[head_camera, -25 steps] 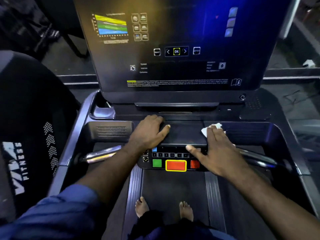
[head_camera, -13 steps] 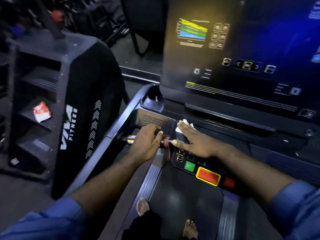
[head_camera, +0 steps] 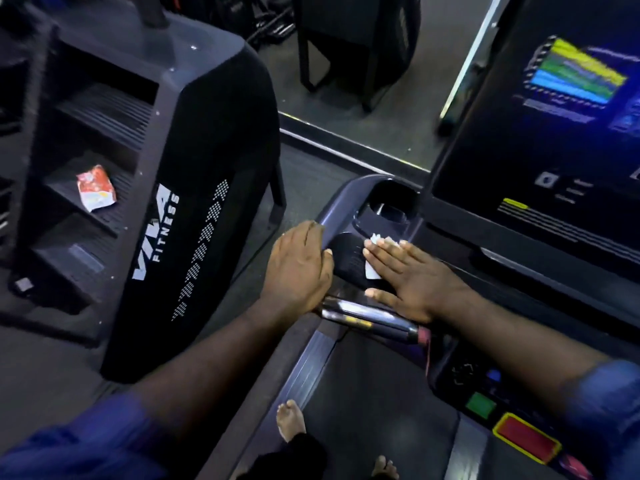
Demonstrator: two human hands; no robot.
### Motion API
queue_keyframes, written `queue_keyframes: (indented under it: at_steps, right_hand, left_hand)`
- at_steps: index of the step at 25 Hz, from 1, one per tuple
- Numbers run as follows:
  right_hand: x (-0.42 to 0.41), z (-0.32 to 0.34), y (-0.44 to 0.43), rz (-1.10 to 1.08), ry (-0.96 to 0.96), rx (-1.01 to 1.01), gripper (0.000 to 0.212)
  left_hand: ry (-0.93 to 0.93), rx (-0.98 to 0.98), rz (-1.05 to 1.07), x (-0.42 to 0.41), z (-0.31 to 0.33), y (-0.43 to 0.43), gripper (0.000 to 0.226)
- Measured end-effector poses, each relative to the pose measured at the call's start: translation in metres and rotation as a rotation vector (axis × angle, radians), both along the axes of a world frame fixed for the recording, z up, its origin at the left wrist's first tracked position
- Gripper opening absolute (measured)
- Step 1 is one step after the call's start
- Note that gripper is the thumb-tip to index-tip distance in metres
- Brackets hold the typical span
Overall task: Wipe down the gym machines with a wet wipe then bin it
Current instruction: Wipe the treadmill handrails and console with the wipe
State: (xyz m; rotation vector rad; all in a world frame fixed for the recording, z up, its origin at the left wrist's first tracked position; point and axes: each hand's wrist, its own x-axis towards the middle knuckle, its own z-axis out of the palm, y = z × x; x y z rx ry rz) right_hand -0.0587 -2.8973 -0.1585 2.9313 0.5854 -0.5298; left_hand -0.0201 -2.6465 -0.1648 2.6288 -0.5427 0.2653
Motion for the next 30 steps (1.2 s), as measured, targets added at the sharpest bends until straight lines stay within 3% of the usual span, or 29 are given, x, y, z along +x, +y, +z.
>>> queue_keyframes:
  at_steps: [4,7,10,12,14,16,18,21,23,27,30]
  right_hand:
    - [0.043,-0.012,0.057,-0.079,-0.073,0.157,0.093]
    - [0.086,-0.014,0.089,-0.104,-0.032,0.257,0.104]
    - [0.109,-0.01,0.098,-0.172,-0.062,0.362,0.098]
    - [0.093,-0.013,0.111,-0.197,-0.085,0.566,0.081]
    - [0.061,-0.017,0.124,-0.078,-0.062,0.758,0.052]
    - [0.051,-0.024,0.117,0.082,-0.031,0.794,0.037]
    - [0.077,-0.028,0.104,0.182,-0.119,0.663,0.034]
    - [0.115,-0.024,0.107,0.04,-0.24,0.445,0.044]
    - [0.097,-0.021,0.134,0.044,-0.227,0.401,0.047]
    - [0.055,-0.015,0.129,0.373,-0.067,0.579,0.038]
    - [0.086,-0.019,0.102,0.244,-0.166,0.431,0.046]
  left_hand:
    - [0.352,-0.119,0.039,-0.003,-0.002,0.033,0.047]
    - [0.64,-0.203,0.077,0.0,-0.009,0.054,0.065]
    - [0.794,-0.097,0.15,-0.006,-0.012,0.067,0.082]
    - [0.812,-0.021,0.194,-0.016,-0.012,0.074,0.08]
    - [0.792,-0.014,0.24,-0.018,-0.015,0.077,0.076]
    - [0.789,-0.026,0.279,-0.016,-0.015,0.077,0.08]
    - [0.776,-0.043,0.317,-0.016,-0.016,0.076,0.097]
    - [0.677,-0.091,0.337,-0.021,-0.017,0.074,0.133]
    - [0.58,-0.159,0.279,-0.022,-0.018,0.075,0.143]
    - [0.53,-0.427,0.031,-0.024,-0.024,0.083,0.153]
    - [0.522,-0.597,0.134,-0.024,-0.024,0.085,0.136]
